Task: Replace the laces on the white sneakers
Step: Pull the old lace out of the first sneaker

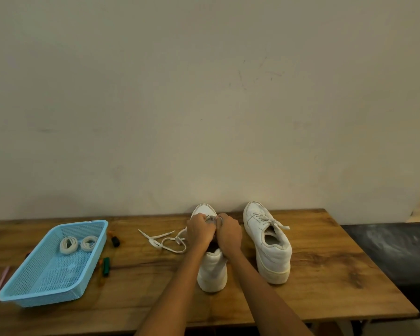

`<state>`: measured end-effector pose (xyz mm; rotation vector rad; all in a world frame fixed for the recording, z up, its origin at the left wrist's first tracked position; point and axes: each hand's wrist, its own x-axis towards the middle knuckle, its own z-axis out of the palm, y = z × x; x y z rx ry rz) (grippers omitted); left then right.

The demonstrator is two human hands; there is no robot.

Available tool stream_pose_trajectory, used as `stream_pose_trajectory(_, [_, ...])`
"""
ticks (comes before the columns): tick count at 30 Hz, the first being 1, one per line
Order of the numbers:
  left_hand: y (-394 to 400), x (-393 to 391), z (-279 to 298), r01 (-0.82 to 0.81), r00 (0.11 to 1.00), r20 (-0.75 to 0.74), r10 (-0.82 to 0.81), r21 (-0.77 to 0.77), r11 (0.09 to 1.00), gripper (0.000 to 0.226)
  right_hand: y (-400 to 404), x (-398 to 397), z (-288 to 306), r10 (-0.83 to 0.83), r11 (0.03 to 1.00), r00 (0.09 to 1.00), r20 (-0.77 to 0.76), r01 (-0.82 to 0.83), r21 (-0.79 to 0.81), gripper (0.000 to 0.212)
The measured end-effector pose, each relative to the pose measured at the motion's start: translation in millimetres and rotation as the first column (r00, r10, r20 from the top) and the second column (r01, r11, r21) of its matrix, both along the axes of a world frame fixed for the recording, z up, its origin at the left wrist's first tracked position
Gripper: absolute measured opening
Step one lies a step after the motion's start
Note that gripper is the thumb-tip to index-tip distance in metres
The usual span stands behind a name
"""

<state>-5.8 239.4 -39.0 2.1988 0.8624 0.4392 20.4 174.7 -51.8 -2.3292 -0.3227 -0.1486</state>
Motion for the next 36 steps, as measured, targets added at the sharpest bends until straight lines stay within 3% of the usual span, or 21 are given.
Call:
stream_pose_trajectory(3, [3.7,-2.4,-2.6,-0.173,0.971,-0.169,0.167,-0.022,0.985,0.049,-0.3,-1.2,1.2,0.022,0.998,0.999,0.032,-0.020,-0.058,0.033])
stream_pose_trajectory(7, [10.7,4.2,-9.3,-0.321,0.906,-0.353,0.232,-0.220,0.921,0.066,-1.6,-2.1,1.5,0.025,0.997,0.999,0.041,-0.022,-0.069,0.032])
stream_pose_trajectory(9, [10.6,0.6,-5.3,-0.332,0.914,-0.307,0.266,-0.186,0.925,0.054,-1.0,-2.1,-0.2,0.032,0.997,0.998,0.045,-0.029,-0.068,0.032])
stream_pose_trajectory(13, [11.0,-6.5,-11.0,-0.161,0.987,-0.020,0.159,-0.099,0.982,0.017,-1.6,-2.8,1.6,0.027,0.998,0.998,0.053,-0.023,-0.066,0.032])
stream_pose_trajectory(16, [9.9,-5.2,-12.8,-0.171,0.985,-0.036,0.169,-0.073,0.983,0.017,-1.4,-3.1,2.9,0.044,0.996,0.998,0.051,-0.040,-0.078,0.031])
stream_pose_trajectory(18, [8.6,-3.1,-11.5,-0.214,0.976,-0.065,0.210,-0.063,0.975,0.022,-0.4,-2.8,5.8,0.114,0.978,0.990,0.089,-0.096,-0.184,0.034])
stream_pose_trajectory(20, [9.2,-2.7,-10.9,-0.223,0.973,-0.077,0.219,-0.055,0.973,0.023,4.7,-1.9,9.7,0.252,0.858,0.946,0.204,-0.121,-0.499,0.034])
stream_pose_trajectory(22, [9.5,-4.4,-10.1,-0.220,0.971,-0.097,0.217,-0.030,0.975,0.025,11.8,-2.5,13.0,0.393,0.644,0.878,0.273,-0.051,-0.763,0.032])
stream_pose_trajectory(23, [10.1,-4.0,-10.5,-0.230,0.970,-0.093,0.225,-0.043,0.972,0.025,14.3,-2.2,14.0,0.423,0.559,0.864,0.273,-0.012,-0.829,0.032])
stream_pose_trajectory(25, [11.2,-5.2,-10.4,-0.250,0.968,-0.056,0.245,-0.111,0.962,0.026,16.5,0.4,12.7,0.442,0.488,0.859,0.259,0.012,-0.873,0.034])
stream_pose_trajectory(28, [13.7,-7.6,-12.3,-0.251,0.967,-0.008,0.253,-0.164,0.954,0.027,15.2,1.5,14.5,0.463,0.542,0.859,0.218,-0.080,-0.837,0.032])
stream_pose_trajectory(30, [14.5,-8.3,-12.0,-0.264,0.963,-0.001,0.268,-0.184,0.947,0.027,13.5,0.0,17.2,0.407,0.668,0.882,0.237,-0.110,-0.736,0.032])
stream_pose_trajectory(33, [12.8,-11.0,-8.3,-0.282,0.958,-0.025,0.284,-0.235,0.930,0.032,8.7,-1.6,15.2,0.147,0.907,0.938,0.313,-0.001,-0.422,0.033])
stream_pose_trajectory(35, [10.6,-12.8,-3.9,-0.286,0.957,-0.035,0.287,-0.253,0.924,0.033,5.5,-2.3,14.6,0.009,0.950,0.949,0.314,0.090,-0.299,0.029])
stream_pose_trajectory(36, [10.5,-13.0,-3.3,-0.288,0.957,-0.036,0.288,-0.255,0.923,0.033,5.5,-1.4,14.2,0.015,0.939,0.948,0.319,0.096,-0.329,0.025])
